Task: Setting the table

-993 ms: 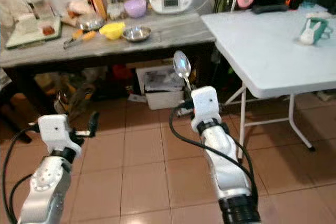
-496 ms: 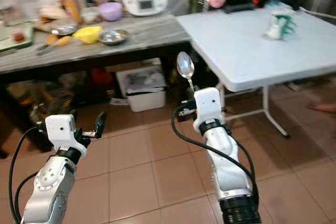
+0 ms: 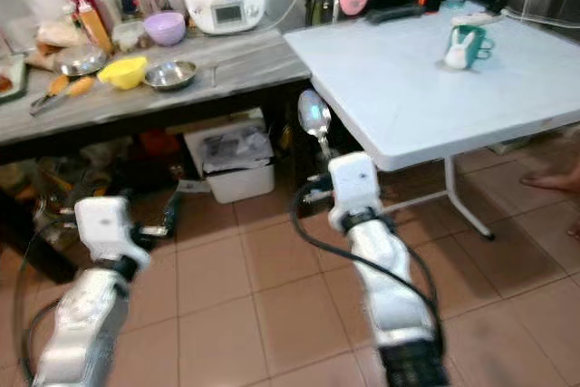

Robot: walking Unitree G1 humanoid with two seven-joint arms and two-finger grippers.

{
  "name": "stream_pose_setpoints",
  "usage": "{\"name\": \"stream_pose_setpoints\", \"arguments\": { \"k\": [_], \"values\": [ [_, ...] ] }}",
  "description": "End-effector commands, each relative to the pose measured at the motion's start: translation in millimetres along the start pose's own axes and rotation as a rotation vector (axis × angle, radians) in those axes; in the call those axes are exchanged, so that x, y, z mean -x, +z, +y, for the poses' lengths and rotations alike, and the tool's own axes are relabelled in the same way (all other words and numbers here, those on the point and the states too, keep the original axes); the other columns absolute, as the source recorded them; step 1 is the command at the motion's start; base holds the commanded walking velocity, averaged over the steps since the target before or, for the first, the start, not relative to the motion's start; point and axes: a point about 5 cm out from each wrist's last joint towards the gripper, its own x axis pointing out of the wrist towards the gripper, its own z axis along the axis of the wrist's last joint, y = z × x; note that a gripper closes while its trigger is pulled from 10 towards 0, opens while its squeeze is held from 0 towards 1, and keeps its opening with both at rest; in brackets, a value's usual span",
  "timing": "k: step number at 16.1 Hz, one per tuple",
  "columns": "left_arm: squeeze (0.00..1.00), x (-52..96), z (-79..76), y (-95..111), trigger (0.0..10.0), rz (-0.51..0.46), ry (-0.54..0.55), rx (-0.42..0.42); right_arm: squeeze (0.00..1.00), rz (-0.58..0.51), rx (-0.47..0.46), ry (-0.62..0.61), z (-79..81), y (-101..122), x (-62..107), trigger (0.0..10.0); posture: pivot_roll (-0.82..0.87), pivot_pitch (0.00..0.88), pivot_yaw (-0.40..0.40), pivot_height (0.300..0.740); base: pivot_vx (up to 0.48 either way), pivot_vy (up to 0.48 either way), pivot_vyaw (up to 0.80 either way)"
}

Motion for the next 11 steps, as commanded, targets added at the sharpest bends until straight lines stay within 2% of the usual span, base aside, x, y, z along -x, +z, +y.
{"name": "stream_pose_setpoints", "arguments": {
  "k": [1,7,9,11],
  "values": [
    [0.00,0.6,8.9,3.1,10.0,-0.006,0.022,-0.022,0.00,-0.041,-0.009,0.009,5.9,9.3,-3.4,10.0,-0.15,0.000,0.090,0.740,0.330,0.000,0.00],
    [0.00,-0.2,5.9,1.2,10.0,0.000,0.015,-0.022,0.00,-0.034,-0.006,0.017,8.0,6.4,-2.0,10.0,-0.15,0.000,0.089,0.740,0.333,0.000,0.59],
    [0.00,0.0,5.9,1.2,10.0,0.000,0.015,-0.023,0.00,-0.034,-0.008,0.017,8.1,6.3,-1.8,10.0,-0.15,0.000,0.089,0.740,0.332,0.000,0.41],
    [0.00,0.3,5.2,0.8,10.0,0.002,0.010,-0.022,0.00,-0.030,-0.011,0.015,8.1,5.4,-2.3,10.0,-0.15,0.000,0.089,0.740,0.332,0.000,0.00]
  ]
}}
